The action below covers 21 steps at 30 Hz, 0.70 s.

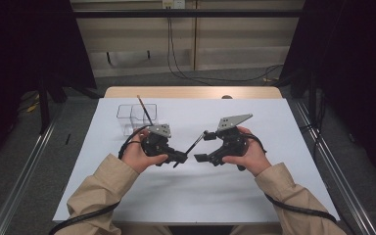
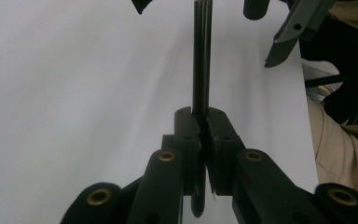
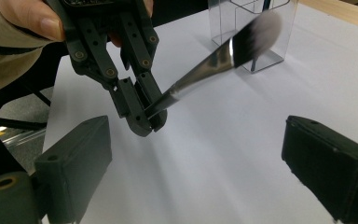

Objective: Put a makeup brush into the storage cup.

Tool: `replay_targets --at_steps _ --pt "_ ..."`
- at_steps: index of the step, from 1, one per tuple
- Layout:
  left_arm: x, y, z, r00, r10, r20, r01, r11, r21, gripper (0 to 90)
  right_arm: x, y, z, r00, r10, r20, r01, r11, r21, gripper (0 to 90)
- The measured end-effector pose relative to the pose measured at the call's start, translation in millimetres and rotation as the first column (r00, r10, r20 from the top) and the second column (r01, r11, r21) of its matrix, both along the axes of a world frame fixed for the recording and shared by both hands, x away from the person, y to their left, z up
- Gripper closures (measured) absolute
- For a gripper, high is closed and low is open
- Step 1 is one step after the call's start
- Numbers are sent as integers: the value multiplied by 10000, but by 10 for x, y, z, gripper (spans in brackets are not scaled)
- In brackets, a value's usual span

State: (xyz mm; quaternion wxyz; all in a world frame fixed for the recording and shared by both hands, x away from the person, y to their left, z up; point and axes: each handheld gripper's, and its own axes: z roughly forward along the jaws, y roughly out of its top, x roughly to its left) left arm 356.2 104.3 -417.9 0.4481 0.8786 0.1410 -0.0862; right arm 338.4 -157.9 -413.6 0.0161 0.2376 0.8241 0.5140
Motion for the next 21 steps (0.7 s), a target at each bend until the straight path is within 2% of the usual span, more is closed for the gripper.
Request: replay_targets --at_steps 4,13,16,19,21 --pt "4 8 -16 9998 176 -86 -180 9990 -398 843 -1 -4 2 10000 -56 -52 56 9999 115 81" --pt "5 3 -21 9991 405 -143 -417 9946 -952 843 -8 -13 36 9999 -153 80 149 9989 445 96" --pt "3 -6 -42 9987 477 -191 -496 9921 -1150 843 -10 -12 42 9998 -195 -49 198 9978 627 108" --pt "2 -13 -64 9980 599 -214 -623 9890 -1339 843 -11 -15 41 9998 -158 -75 163 9971 741 167" --pt "0 -18 -73 9978 616 -245 -645 9875 -1441 843 -9 -16 42 9998 -196 -59 200 9965 809 174"
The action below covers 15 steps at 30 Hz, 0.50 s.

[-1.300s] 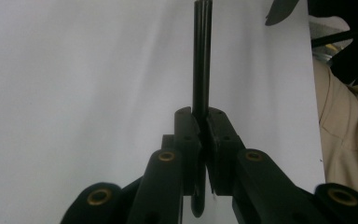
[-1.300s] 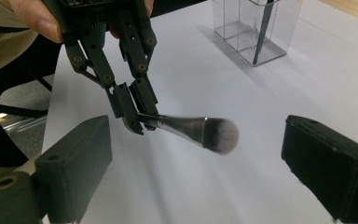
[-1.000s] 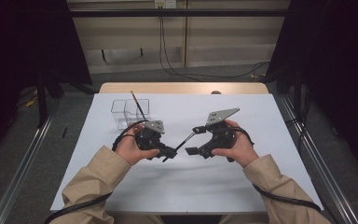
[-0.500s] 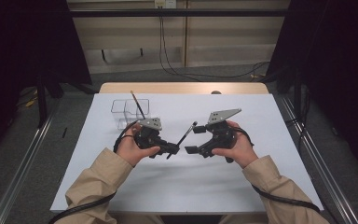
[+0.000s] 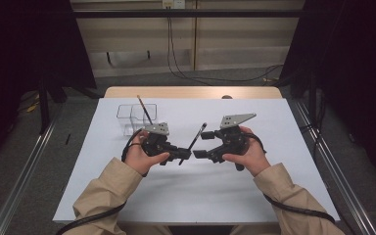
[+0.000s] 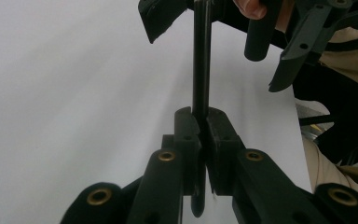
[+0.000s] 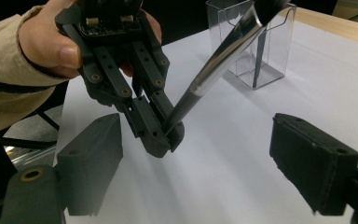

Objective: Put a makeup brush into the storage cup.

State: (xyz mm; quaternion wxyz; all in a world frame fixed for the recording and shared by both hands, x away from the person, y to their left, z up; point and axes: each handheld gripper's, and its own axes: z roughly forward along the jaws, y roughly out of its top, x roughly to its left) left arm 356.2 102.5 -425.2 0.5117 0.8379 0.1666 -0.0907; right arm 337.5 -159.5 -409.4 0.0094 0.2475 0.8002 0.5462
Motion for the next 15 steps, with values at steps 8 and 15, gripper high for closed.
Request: replay_targets --at_steps 8,15 --pt "-3 -29 -36 9999 66 -143 -71 9992 -383 843 -3 -1 13 10000 -65 58 64 9998 170 298" --pt "-14 -56 -31 9999 93 -140 -101 9981 -600 843 -10 -16 28 9999 -154 -19 154 9996 235 500"
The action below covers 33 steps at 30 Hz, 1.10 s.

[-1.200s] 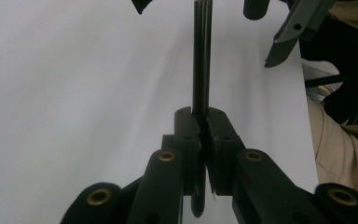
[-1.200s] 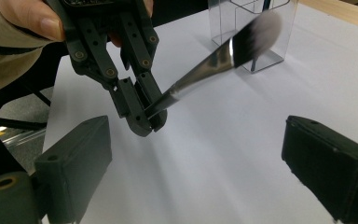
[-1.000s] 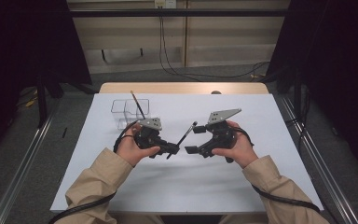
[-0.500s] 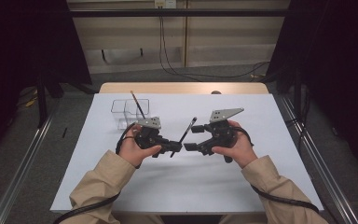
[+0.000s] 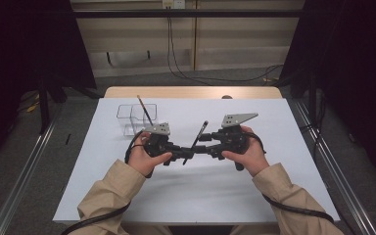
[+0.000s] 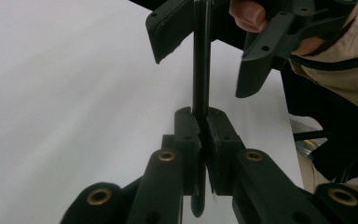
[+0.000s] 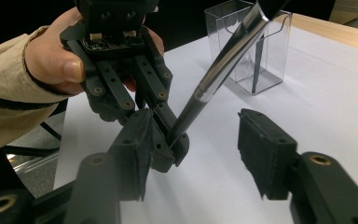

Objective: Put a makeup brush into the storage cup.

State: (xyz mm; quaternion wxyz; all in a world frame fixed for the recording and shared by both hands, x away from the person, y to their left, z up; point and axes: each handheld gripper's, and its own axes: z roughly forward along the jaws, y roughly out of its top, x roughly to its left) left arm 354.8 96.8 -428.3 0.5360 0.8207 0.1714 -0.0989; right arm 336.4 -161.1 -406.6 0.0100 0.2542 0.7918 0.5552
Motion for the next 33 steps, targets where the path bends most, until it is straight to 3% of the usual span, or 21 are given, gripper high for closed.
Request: replay_targets --at_steps 7,13,22,33 --pt "-1 -26 -13 10000 44 25 -44 10000 -53 843 -1 -16 1 9998 -190 -109 193 9994 292 679" --pt "3 -57 -29 10000 21 -10 -21 9999 -116 842 1 -15 7 9996 -126 -251 139 9986 509 758" --pt "-1 -109 -30 10000 15 89 -14 10000 -74 835 11 -18 19 9981 -50 -614 98 9968 795 830" --pt "-10 -131 -23 9997 52 235 -48 9998 -183 839 21 -22 21 9974 -39 -726 110 9952 974 839"
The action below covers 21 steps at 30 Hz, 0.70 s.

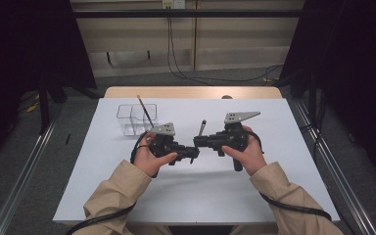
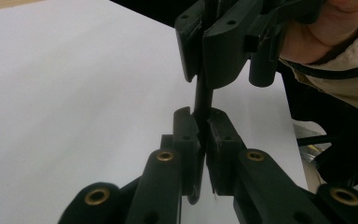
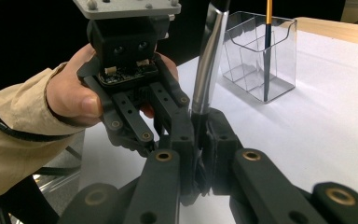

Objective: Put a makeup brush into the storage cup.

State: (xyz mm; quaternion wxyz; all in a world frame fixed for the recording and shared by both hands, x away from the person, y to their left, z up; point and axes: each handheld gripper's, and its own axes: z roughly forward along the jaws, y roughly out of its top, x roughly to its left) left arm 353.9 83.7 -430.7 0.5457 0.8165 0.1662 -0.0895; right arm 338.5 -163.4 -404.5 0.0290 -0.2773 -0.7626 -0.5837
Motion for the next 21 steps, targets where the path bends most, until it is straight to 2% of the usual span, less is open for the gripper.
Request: replay_targets --at_steps 4,10,21 --pt "-6 -4 5 10000 51 -25 -51 10000 -33 842 3 -11 -9 9999 -77 -118 78 9998 167 837" --pt "-10 -10 -16 9999 101 -138 -102 9999 -53 842 -1 -5 -24 9998 -118 -158 121 9998 149 837" --pt "-19 -18 -32 9993 222 -308 -233 9992 -335 841 0 11 -35 9998 -110 -147 116 9992 371 840"
